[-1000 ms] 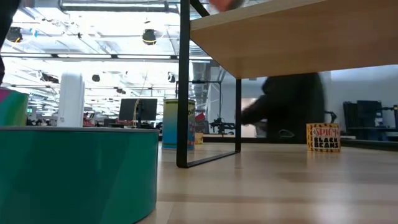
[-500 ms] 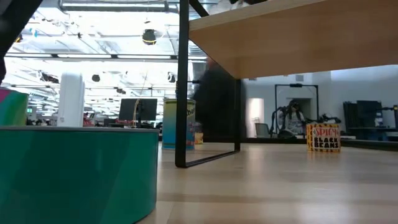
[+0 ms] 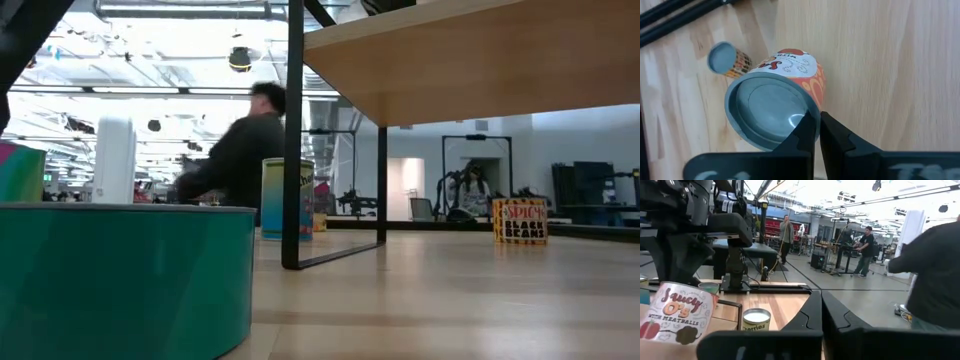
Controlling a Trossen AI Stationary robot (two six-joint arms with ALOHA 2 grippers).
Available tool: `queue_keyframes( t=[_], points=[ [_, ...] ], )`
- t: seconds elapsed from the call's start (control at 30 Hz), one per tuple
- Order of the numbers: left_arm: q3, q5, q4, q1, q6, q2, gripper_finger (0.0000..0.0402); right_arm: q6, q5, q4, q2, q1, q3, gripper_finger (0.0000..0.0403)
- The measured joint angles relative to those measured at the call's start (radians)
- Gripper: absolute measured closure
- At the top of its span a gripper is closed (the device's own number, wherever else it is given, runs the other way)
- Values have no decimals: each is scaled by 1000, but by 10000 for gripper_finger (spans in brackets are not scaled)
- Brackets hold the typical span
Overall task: Pick and place cans onto a shelf
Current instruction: Put the canned tomatoes on the shelf
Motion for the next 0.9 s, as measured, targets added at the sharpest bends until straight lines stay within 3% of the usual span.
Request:
queue_keyframes(
  t=[0.23,0.6,0.9],
  points=[
    [1,-8,-3,-5,0,35,399,2,-3,-4,1,0,0,397],
    [36,-6,8,-5,0,38,341,3,-15,-8,1,0,0,397],
    [36,-6,0,-5,2,19,326,2,-18,-11,0,0,0,397]
  ],
)
